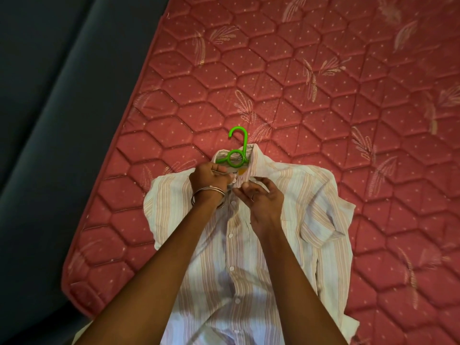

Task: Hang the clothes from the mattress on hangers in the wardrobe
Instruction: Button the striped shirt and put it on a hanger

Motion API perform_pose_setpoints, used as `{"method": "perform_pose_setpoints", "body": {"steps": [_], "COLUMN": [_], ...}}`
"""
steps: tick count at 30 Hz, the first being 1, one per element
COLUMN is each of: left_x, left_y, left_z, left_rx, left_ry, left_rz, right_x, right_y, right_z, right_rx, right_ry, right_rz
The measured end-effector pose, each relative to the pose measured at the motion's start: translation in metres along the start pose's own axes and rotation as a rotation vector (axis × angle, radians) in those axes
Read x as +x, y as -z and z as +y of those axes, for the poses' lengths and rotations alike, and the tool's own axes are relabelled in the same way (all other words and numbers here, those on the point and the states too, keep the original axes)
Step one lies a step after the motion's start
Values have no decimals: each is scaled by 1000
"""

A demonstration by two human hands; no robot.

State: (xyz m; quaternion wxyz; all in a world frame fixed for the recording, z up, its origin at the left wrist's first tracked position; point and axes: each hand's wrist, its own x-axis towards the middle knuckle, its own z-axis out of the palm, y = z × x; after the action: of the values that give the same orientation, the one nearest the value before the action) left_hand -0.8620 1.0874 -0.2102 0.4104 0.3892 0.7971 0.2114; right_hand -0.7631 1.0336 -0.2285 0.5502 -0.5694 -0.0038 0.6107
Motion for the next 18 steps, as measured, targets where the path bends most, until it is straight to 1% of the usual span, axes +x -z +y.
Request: {"method": "perform_pose_setpoints", "body": {"steps": [2,8,10,13,16,18], "left_x": [0,2,2,0,0,1], "left_y": [0,-3,-4,-6,-8,-9], "left_z": [0,-1,-1,0,-3,-5], "left_rx": [-1,1,1,5,23,15], "left_ry": [-2,-13,-8,-2,11,26], "left_rz": [15,21,27,54,77,89], "right_x": [0,8,6,8,6,4], "right_y": [1,0,-1,1,0,3], "right_z": [1,9,10,12,13,9], "right_rx": [-107,-658,-774,-800,-775,-686], "right_ry": [57,317,393,431,371,317], "right_rz": [-6,41,49,35,-1,-68]}}
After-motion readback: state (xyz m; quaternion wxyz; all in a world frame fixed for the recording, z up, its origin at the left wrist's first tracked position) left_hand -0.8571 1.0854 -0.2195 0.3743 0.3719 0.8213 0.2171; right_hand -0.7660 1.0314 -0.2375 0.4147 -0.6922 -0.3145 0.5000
